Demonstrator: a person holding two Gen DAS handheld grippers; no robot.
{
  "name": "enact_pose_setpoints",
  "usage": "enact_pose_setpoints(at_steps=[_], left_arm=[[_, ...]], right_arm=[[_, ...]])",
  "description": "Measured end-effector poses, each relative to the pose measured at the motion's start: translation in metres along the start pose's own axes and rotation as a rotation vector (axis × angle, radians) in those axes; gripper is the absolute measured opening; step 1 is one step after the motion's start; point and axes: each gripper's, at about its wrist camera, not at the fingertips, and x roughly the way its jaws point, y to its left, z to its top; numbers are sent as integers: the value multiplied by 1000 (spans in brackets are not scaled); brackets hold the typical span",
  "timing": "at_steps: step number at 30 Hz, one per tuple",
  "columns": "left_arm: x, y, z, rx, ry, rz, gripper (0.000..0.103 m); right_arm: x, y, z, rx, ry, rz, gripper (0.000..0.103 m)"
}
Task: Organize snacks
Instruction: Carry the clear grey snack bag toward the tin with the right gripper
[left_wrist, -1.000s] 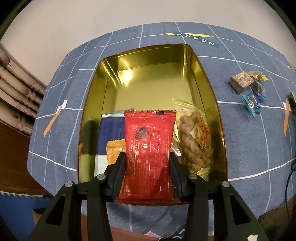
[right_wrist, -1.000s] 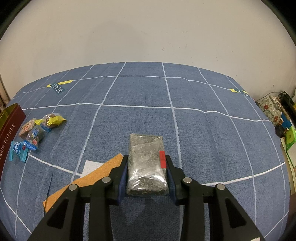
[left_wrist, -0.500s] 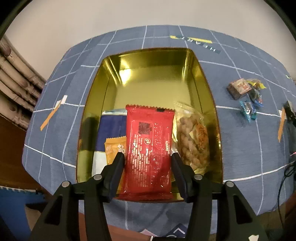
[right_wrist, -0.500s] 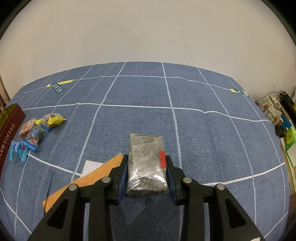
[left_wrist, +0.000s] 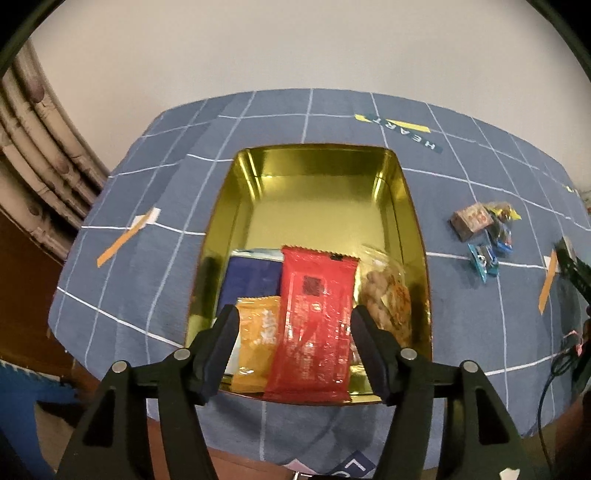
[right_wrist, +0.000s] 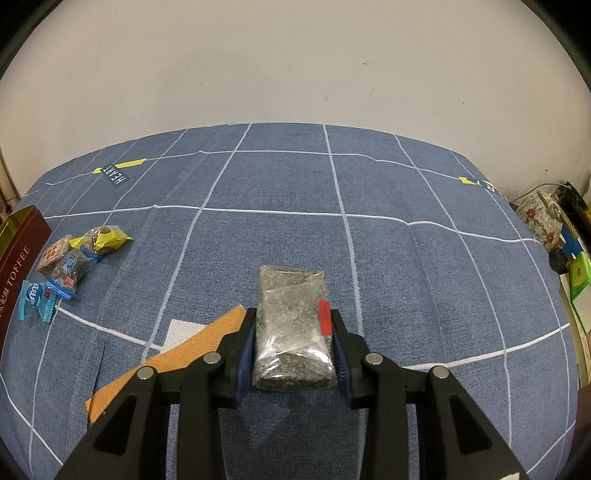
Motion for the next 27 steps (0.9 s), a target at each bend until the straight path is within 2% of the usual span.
enact_pose_setpoints(at_steps=[9,18,27], left_arm=[[-4,29,-7,-107,-26,-15,62],[-5,54,-14,-175,-52,9,62],[-11,62,-16,-185,-91,4,66]], right_arm=[[3,1,8,-3,43,-7,37],[14,-8,26,-16,157,6,37],[26,-8,41,-2,291,-13,37]])
